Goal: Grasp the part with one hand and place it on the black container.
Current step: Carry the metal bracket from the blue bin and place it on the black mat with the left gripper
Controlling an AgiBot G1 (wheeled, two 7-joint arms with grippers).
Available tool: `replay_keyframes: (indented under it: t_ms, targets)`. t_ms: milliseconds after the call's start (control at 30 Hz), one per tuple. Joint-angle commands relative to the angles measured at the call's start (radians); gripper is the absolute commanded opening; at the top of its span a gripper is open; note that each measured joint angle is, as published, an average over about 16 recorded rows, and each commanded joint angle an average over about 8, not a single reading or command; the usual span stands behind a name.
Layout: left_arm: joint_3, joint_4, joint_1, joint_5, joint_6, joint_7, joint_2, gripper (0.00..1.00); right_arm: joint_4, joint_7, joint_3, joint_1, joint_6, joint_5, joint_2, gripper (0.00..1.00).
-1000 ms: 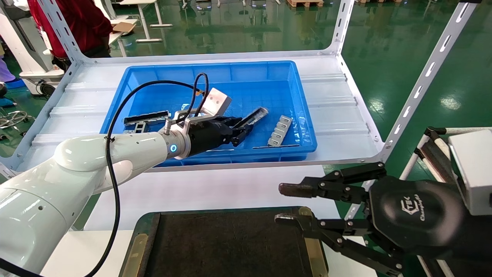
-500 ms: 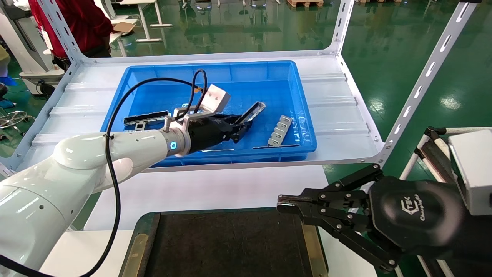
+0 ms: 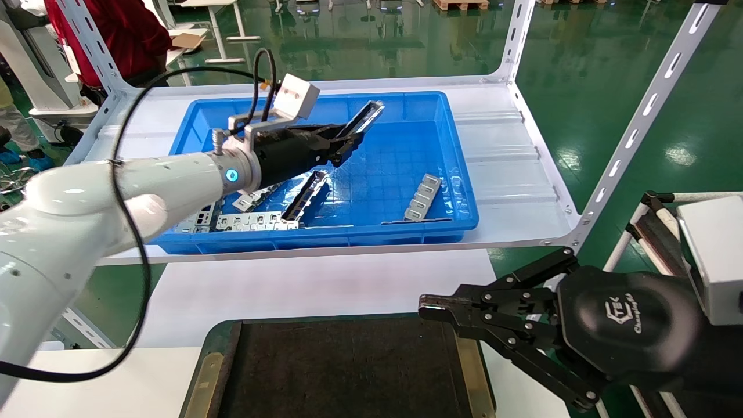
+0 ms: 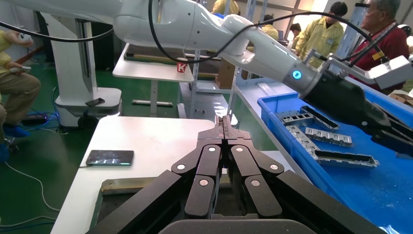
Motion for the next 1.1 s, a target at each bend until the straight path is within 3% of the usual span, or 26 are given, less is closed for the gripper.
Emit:
replay_keyframes:
  t_ms: [33, 233, 467, 700, 900, 1100]
  targets:
    - [-0.007, -0.003, -0.008, -0.015, 0.047, 0.009, -0.015, 0.00, 0.000, 0.000, 0.000, 0.000, 0.000, 0.000, 0.000, 0.00]
    - [-0.034, -0.020, -0.001, -0.066, 0.303, 0.074, -0.098, 0.00, 0.000, 0.000, -0.001, 0.000, 0.000, 0.000, 0.000, 0.00]
    - [-0.044, -0.040, 0.017, -0.094, 0.484, 0.104, -0.170, 0.00, 0.000, 0.000, -0.001, 0.000, 0.000, 0.001, 0.000, 0.00]
    - [-0.049, -0.163, 0.078, -0.128, 0.644, 0.076, -0.271, 0.00, 0.000, -0.001, -0.001, 0.000, 0.001, 0.001, 0.001, 0.00]
    - [-0.043, -0.356, 0.184, -0.151, 0.669, 0.010, -0.371, 0.00, 0.000, -0.001, -0.002, 0.000, 0.001, 0.001, 0.001, 0.00]
    - [-0.028, -0.617, 0.341, -0.169, 0.569, -0.067, -0.474, 0.00, 0.000, -0.001, -0.002, 0.000, 0.001, 0.001, 0.001, 0.00]
